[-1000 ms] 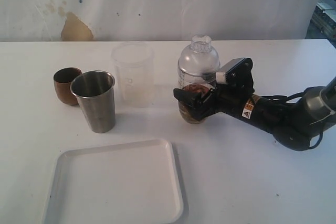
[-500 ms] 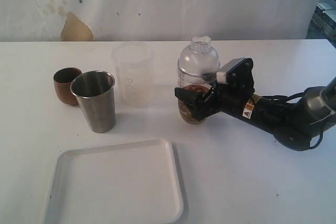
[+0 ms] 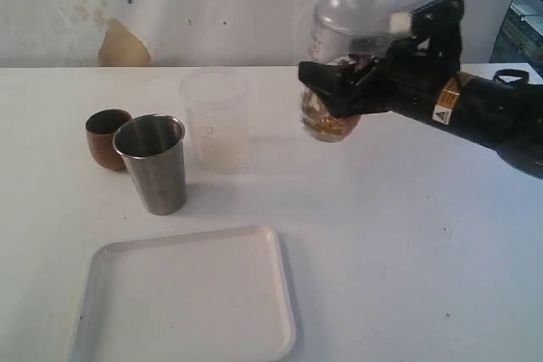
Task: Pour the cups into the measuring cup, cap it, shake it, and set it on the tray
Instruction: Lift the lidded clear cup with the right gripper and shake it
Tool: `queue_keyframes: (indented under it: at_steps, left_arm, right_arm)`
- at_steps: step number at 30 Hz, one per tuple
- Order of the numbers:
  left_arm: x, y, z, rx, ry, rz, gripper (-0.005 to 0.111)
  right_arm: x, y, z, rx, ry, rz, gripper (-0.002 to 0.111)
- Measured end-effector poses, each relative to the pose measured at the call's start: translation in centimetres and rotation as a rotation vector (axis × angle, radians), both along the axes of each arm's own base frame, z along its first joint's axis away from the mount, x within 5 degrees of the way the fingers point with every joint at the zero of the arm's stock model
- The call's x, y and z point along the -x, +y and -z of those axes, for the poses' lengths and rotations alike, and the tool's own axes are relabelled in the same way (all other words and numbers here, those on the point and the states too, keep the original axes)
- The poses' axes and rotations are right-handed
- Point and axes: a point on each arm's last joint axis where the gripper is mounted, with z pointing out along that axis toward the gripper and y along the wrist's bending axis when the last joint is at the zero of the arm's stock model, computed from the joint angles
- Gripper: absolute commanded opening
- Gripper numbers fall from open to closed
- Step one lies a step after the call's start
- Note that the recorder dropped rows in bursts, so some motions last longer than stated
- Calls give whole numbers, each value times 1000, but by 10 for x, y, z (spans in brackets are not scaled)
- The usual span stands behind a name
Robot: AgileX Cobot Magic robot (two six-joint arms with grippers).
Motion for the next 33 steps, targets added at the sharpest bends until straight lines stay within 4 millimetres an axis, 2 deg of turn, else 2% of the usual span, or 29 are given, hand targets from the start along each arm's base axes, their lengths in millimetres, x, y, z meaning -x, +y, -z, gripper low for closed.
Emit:
queue_keyframes:
  at_steps: [2,6,9,13,17,20,24,28,31,33]
  left_arm:
    - [0,0,0,0,0,0,0]
    - [0,0,0,0,0,0,0]
    - [0,0,0,0,0,0,0]
    - [0,0,0,0,0,0,0]
    - [0,0,0,0,0,0,0]
    - [0,0,0,0,0,0,0]
    - [0,0,0,0,0,-2,0]
    - [0,0,0,0,0,-2,0]
    - [0,0,0,0,0,-2,0]
    - [0,0,0,0,0,-2,0]
  right_arm:
    - [-5,6,-7,22,23,105,0]
    - [4,6,-11,50,39,90,0]
    - [-3,3,-15,24,74,227,0]
    - [14,6,-15,73,66,140,0]
    - [5,-2,-17,16,109,282,0]
    - [15,-2,-14,76,101,185,0]
    - [6,-1,-16,3,133,282,0]
    - [17,5,-16,81,95,163,0]
    - [6,7,-16,36,120,274,0]
    - [10,9,-12,79,147,227,0]
